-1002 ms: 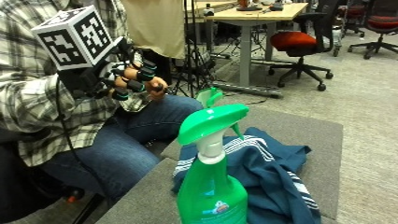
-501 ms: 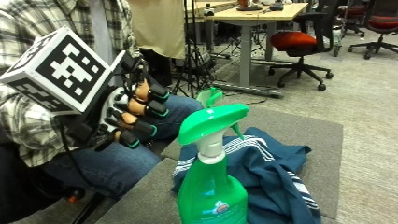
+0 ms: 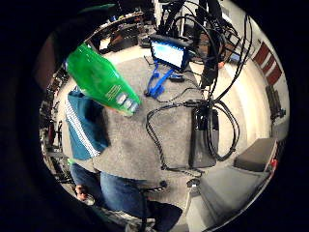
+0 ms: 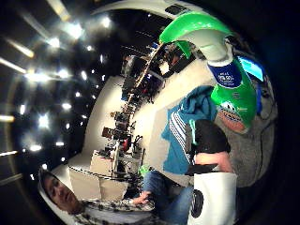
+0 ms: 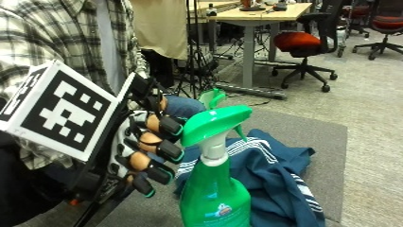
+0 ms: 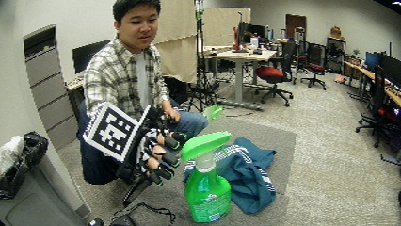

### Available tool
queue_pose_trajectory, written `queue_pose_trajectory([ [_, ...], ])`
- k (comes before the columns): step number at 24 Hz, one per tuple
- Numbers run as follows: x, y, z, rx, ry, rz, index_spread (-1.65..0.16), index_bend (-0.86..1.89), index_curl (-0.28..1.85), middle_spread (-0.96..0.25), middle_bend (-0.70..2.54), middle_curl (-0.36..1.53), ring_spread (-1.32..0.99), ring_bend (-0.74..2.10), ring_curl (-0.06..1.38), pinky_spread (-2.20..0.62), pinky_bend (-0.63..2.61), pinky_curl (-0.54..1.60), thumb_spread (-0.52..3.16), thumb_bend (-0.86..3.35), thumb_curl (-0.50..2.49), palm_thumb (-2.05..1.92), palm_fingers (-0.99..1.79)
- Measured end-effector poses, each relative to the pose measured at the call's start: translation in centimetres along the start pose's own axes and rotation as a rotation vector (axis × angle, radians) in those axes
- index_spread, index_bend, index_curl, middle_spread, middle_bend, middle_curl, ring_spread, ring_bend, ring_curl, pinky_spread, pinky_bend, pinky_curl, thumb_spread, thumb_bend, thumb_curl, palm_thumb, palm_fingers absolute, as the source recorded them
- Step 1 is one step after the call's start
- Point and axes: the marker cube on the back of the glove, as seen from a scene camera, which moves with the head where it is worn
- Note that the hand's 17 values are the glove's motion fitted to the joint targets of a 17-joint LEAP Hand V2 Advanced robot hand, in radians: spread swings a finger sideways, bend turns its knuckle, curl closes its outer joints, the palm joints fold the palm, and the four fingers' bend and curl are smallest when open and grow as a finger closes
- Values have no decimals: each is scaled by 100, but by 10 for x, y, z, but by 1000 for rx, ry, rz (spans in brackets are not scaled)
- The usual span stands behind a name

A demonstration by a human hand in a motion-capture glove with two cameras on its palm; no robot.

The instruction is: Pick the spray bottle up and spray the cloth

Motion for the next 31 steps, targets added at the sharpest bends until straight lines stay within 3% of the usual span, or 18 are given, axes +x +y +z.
queue_pose_trajectory([
  [15, 27, -44, 24, -1, -369, 47, -32, 13, 21, -1, 22, 30, 5, 53, 31, 18, 64, 27, 110, 6, 39, 78, 21],
  [31, 25, -71, 48, -12, -667, 27, -32, 5, 21, -8, 57, 43, -7, 62, 34, 14, 39, 21, 93, 6, 48, 100, 79],
])
